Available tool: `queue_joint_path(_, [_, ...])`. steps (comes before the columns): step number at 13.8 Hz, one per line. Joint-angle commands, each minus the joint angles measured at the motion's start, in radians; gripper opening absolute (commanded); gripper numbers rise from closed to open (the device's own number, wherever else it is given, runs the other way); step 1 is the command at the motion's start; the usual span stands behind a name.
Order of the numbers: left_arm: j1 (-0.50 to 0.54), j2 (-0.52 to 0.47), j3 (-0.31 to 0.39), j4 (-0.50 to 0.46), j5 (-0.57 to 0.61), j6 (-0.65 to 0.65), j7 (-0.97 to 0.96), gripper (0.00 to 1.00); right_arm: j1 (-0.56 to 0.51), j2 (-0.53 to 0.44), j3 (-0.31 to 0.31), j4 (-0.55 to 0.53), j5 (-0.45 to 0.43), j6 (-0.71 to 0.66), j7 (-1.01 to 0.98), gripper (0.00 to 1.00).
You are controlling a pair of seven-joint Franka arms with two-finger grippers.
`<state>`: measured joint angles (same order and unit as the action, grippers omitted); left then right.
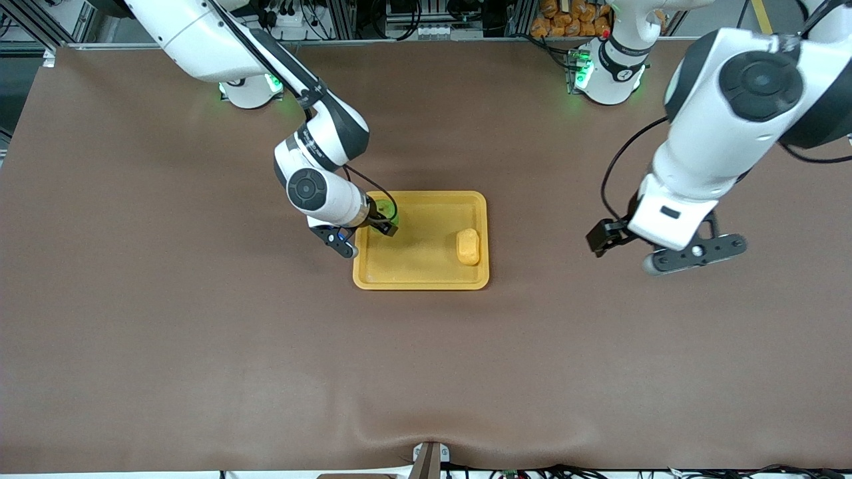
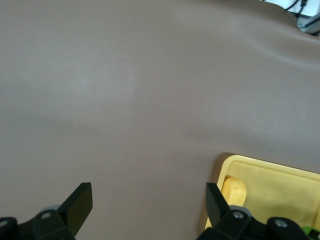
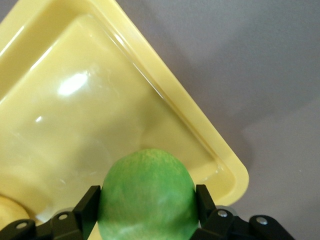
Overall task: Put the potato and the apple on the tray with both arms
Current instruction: 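Move the apple over the tray with the right gripper while the left withdraws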
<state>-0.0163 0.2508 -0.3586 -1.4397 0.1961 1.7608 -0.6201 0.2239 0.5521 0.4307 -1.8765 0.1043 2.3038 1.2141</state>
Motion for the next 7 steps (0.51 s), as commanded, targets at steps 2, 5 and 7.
queue_joint_path(2, [0.068, -0.082, -0.006, -0.015, -0.043, -0.075, 0.111, 1.00, 0.020, 0.055, -0.010, 0.056, -0.066, -0.006, 0.051, 0.07])
queue_joint_path(5, [0.116, -0.123, 0.000, -0.018, -0.049, -0.127, 0.209, 1.00, 0.020, 0.072, -0.029, 0.054, -0.081, 0.037, 0.051, 0.08])
queue_joint_path(7, [0.154, -0.142, 0.001, -0.019, -0.090, -0.139, 0.301, 1.00, 0.020, 0.074, -0.029, 0.054, -0.081, 0.037, 0.050, 0.11])
